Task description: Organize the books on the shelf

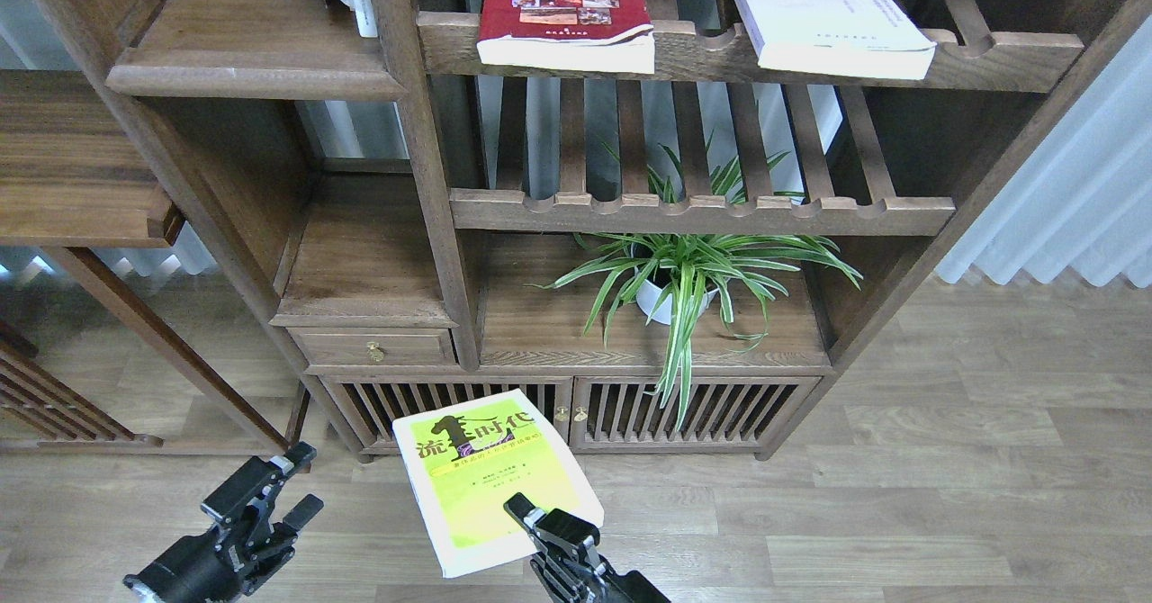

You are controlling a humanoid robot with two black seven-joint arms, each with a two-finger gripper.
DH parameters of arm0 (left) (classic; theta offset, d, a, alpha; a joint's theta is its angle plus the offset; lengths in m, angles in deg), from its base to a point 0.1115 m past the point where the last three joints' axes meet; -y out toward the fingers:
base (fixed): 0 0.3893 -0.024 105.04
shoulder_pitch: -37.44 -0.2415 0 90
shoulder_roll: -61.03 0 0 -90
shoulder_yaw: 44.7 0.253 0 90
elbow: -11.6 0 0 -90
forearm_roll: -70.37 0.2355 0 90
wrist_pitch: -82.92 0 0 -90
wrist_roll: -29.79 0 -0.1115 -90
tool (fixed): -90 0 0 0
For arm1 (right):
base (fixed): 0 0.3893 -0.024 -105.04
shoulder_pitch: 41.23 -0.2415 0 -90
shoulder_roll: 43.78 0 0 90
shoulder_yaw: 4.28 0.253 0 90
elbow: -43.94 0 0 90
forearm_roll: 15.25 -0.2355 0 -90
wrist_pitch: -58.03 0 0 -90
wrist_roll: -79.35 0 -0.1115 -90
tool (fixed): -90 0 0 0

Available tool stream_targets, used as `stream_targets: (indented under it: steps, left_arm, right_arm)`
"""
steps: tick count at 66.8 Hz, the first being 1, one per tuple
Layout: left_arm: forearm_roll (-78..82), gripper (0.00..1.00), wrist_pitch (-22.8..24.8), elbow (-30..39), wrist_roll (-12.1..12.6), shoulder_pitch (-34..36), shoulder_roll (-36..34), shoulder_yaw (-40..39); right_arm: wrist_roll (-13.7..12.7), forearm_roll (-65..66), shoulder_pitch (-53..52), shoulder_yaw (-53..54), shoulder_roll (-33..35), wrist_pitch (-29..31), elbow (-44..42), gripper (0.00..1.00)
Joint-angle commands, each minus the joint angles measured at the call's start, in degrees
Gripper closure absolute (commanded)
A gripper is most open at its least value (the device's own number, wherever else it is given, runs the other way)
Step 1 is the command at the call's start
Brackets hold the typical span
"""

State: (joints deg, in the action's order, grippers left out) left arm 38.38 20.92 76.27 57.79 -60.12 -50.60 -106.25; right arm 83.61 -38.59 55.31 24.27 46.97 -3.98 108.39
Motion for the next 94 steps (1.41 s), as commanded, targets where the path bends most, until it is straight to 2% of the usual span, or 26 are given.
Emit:
stream_targets:
  steps: [1, 24, 35, 68, 77, 90, 94]
  left_arm:
    - [-0.4, 0.01, 0.0, -0.1, 0.0, 0.6, -0.6, 3.2]
    - [-0.3, 0.04, 0.0, -1.0, 0.0, 1.2, -0.2, 9.2]
    - [-0.3, 0.05, 0.0, -2.5, 0.0, 1.3, 0.7, 11.0]
    - [-0.6, 0.03, 0.0, -4.7, 0.0, 3.4, 1.5, 17.4]
    - [-0.7, 0.11, 0.0, -4.6, 0.0, 4.4, 3.5, 17.4]
    - [-0.6, 0.17, 0.0, -4.7, 0.0, 6.6, 4.7, 17.4]
    - [-0.6, 0.22, 0.0, -4.7, 0.0, 6.6, 4.7, 17.4]
  right_arm:
    - [-0.3, 0.0, 0.0, -1.2, 0.0, 0.0, -0.1, 0.96]
    - [-0.5, 0.2, 0.2, -3.6, -0.4, 0.0, -0.1, 0.96]
    - [-2.4, 0.2, 1.4, -5.3, -0.4, 0.0, -0.1, 0.96]
    - [-3.1, 0.2, 1.5, -5.7, 0.0, 0.0, -0.1, 0.97]
    - [-3.4, 0.2, 1.5, -5.7, 0.0, 0.0, -0.1, 0.97]
    - [-3.4, 0.2, 1.6, -5.7, 0.0, 0.0, -0.1, 0.97]
    - [-3.4, 0.2, 1.7, -5.7, 0.0, 0.0, -0.1, 0.97]
